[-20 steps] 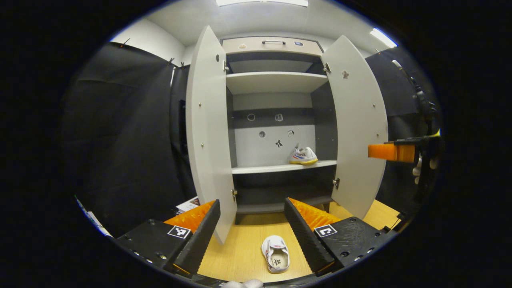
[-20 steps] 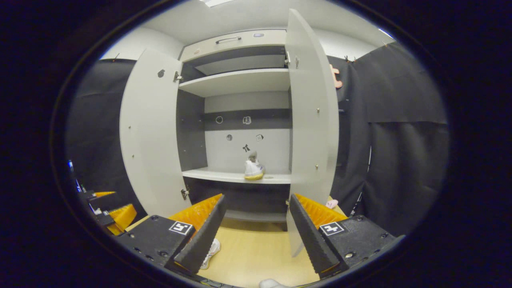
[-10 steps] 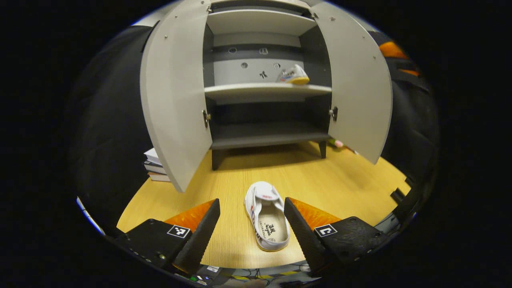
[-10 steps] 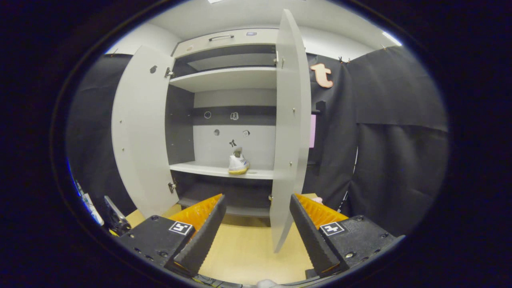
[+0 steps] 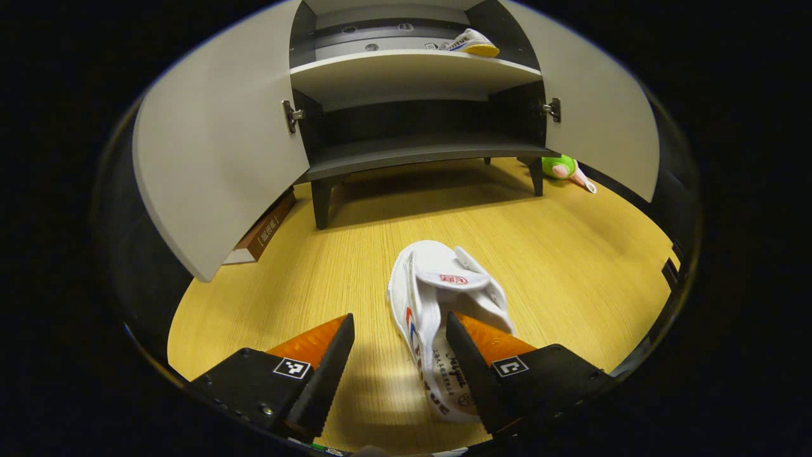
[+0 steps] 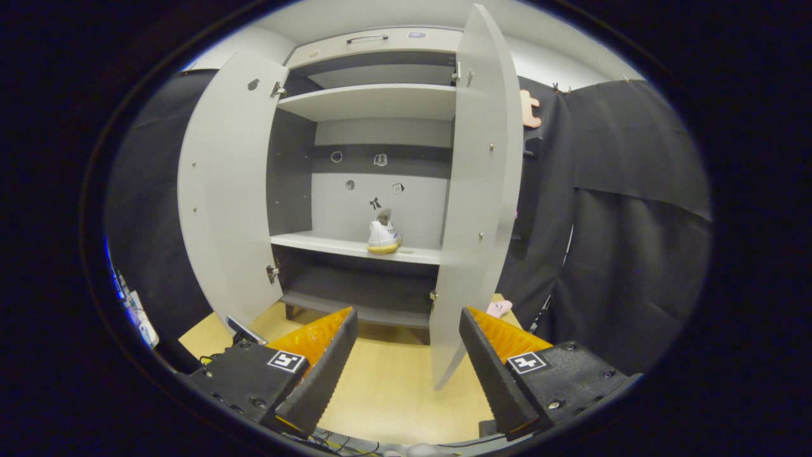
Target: Grab one shoe with the right hand and put it into the shoe cabinet, grab the other shoe with the left hand and put it into the shoe cabinet; then close the right door with the right hand and the left door with the left hand.
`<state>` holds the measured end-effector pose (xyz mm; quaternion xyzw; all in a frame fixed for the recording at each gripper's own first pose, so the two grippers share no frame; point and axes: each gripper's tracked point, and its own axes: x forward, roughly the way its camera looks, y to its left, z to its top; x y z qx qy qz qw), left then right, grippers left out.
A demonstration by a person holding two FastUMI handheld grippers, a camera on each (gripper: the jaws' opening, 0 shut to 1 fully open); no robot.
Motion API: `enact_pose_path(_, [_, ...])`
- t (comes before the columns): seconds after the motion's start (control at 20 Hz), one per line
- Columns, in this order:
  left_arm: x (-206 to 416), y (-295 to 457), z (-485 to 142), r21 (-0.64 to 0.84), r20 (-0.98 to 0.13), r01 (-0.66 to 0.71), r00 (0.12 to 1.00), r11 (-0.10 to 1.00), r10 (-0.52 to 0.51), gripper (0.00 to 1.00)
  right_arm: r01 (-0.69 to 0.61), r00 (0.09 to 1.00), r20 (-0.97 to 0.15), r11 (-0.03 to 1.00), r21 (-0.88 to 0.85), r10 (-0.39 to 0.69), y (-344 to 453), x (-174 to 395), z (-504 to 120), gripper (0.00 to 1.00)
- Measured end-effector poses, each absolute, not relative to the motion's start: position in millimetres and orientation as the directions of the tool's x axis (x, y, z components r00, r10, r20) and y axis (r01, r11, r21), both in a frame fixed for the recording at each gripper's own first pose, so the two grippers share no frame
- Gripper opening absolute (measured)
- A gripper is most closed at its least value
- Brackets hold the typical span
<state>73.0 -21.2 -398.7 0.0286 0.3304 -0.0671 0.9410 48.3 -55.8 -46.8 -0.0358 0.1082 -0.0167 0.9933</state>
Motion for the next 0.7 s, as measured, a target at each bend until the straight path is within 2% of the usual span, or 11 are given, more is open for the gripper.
enact_pose_path(0.15, [98, -20, -416, 0.004, -0.647, 0.14, 0.756, 0.99, -0.104, 0.88, 0.023, 0.974, -0.223, 0.997, -0.07, -0.039, -54, 52, -50, 1.0])
enact_pose_path(0.3, [109, -32, -419, -0.044, -0.655, 0.156, 0.741, 0.987, -0.147, 0.74, 0.026, 0.971, -0.235, 0.997, -0.068, -0.041, -55, 53, -54, 1.0])
enact_pose_path(0.35, [111, -38, -420, -0.056, -0.658, 0.173, 0.734, 0.983, -0.167, 0.66, 0.03, 0.972, -0.232, 0.997, -0.073, -0.046, -56, 54, -53, 1.0])
enact_pose_path(0.5, [112, -27, -421, 0.006, -0.681, 0.156, 0.724, 0.988, -0.11, 0.39, 0.028, 0.973, -0.227, 0.997, -0.076, -0.044, -55, 54, -49, 1.0])
enact_pose_path(0.55, [113, -27, -418, -0.001, -0.684, 0.154, 0.721, 0.988, -0.113, 0.22, 0.022, 0.974, -0.223, 0.997, -0.076, -0.039, -54, 55, -49, 1.0])
enact_pose_path(0.7, [112, -22, -398, 0.004, -0.692, 0.142, 0.715, 0.99, -0.1, 0.19, 0.009, 0.98, -0.198, 0.996, -0.088, -0.027, -50, 58, -42, 1.0])
